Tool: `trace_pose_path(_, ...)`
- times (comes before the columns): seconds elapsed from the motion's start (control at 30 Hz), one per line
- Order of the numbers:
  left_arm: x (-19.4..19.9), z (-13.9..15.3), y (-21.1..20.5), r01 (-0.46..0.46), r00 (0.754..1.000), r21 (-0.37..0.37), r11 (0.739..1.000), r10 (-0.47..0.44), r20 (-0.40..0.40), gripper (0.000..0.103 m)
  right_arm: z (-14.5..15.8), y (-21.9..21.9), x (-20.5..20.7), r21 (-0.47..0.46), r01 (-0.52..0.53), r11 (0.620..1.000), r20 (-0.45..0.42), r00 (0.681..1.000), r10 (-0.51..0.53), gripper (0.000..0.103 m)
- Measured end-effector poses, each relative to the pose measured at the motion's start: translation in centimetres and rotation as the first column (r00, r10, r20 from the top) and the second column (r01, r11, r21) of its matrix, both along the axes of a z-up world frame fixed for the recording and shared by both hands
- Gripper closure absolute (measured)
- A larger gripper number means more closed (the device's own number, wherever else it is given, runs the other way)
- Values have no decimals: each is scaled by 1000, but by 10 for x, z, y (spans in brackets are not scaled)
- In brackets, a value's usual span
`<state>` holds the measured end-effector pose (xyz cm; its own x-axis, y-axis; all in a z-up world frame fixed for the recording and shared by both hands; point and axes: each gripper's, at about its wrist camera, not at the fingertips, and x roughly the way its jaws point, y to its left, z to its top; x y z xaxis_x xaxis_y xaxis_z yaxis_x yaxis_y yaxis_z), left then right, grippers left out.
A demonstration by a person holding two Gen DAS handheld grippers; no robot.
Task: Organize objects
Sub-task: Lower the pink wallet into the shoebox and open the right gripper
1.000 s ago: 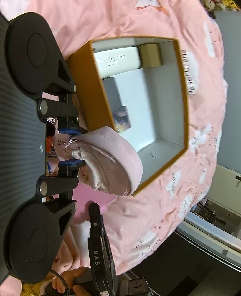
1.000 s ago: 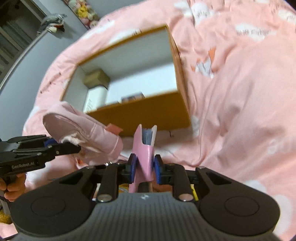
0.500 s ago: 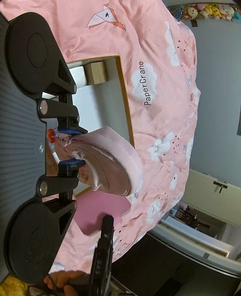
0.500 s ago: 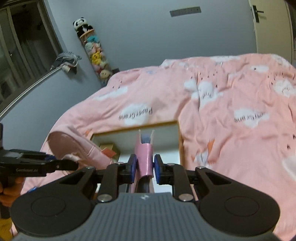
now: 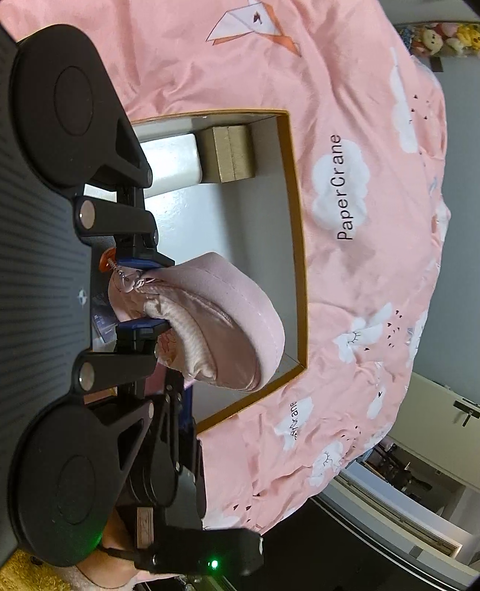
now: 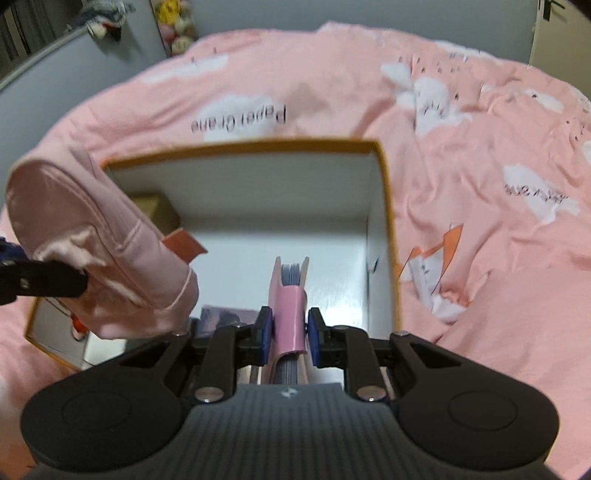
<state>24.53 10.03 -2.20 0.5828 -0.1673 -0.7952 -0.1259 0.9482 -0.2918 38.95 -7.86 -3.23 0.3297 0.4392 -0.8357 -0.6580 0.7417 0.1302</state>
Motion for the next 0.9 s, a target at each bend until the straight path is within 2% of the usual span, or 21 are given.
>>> trace_pose_path(0.2,3,-14,8,-6,1000,-36,999,5,-21,74,-17,13,8,-68,-9,998,-99,995,3,82)
trace_pose_path(0.33,4,-19,9,0,1000,-49,999,-2,-30,74,-19,18,10,-110,-29,994,-112,994,16,81)
trace_pose_path(0.47,5,-21,10,1,999,-55,998,-3,-37,74,-19,30,5,-239,-88,967,-33,996,83,78)
trace_pose_path(0.6,4,-22,9,8,999,-55,998,-10,-42,74,-21,37,-2,-301,-133,944,-4,990,138,75)
trace_pose_path(0.77,9,-23,6,22,998,-44,999,-24,-57,74,-5,30,-5,-290,-106,951,64,989,130,64)
trace_pose_path(0.9,19,-24,-3,50,995,-38,998,-53,-80,74,23,8,-7,-175,-40,984,143,987,66,64)
